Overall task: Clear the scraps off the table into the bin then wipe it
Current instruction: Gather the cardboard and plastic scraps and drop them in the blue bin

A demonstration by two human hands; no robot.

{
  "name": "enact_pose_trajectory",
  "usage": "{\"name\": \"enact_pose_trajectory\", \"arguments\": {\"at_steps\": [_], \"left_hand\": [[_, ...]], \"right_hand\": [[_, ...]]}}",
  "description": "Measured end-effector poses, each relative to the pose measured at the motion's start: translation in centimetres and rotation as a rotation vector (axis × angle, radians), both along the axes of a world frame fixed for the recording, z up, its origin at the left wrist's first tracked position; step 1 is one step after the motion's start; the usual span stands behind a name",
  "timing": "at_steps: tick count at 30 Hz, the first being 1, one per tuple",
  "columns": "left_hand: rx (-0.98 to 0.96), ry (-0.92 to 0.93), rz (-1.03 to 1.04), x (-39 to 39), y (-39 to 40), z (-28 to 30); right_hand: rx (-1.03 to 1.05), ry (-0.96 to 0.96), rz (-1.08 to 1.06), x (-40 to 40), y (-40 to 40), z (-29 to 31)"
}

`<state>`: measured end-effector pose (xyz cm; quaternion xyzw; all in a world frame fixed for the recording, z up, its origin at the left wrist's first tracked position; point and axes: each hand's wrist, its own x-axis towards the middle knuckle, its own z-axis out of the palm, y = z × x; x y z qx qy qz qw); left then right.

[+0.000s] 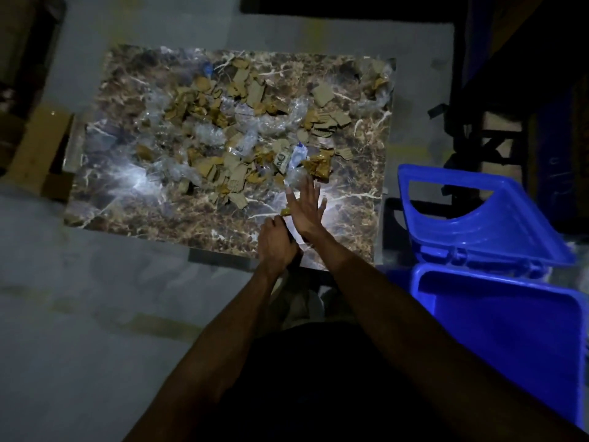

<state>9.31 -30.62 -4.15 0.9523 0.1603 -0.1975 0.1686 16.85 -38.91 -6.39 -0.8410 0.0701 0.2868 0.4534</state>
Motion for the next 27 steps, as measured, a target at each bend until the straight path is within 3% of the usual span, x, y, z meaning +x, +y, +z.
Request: {"name": "enact_pose_trajectory", "arguments": {"at_steps": [4, 6, 8, 12, 16, 19, 21, 23, 27], "left_hand": [[-0.223, -0.019, 0.002, 1.1, 1.2, -0.5], [-0.319, -0.069, -0.065, 2.0, 1.2, -0.5], [-0.348, -0.073, -0.091, 3.4, 1.0, -0.9], [-0.365, -0.080, -0.054, 5.8, 0.3, -1.9], [-0.381, -0.123, 0.049, 6.4, -0.1, -1.0], [-0.434, -0.199, 0.200, 5.8, -0.5, 0.0], [-0.457, -0.192, 0.262, 5.4, -0.7, 0.2], [-0.508, -0.212, 0.210, 5.4, -0.7, -0.7], [-0.453, -0.189, -0.079, 6.3, -0.8, -1.0]], "right_hand": [[0.149, -0.132, -0.253, 0.0, -2.6, -0.2], [0.098, -0.191, -0.452, -0.1, -4.8, -0.5], [0.067, -0.204, -0.517, 0.7, -6.2, -0.6], [-0.052, -0.113, -0.298, 4.2, -5.1, -1.1], [0.078, 0.009, -0.063, 5.3, -3.0, 0.8], [0.198, -0.108, -0.255, 4.6, -3.6, 1.7], [0.103, -0.185, -0.401, 4.6, -5.0, 1.1], [-0.066, -0.203, -0.400, 5.3, -6.5, -0.3], [-0.254, -0.136, -0.202, 7.4, -6.0, -2.3]]}}
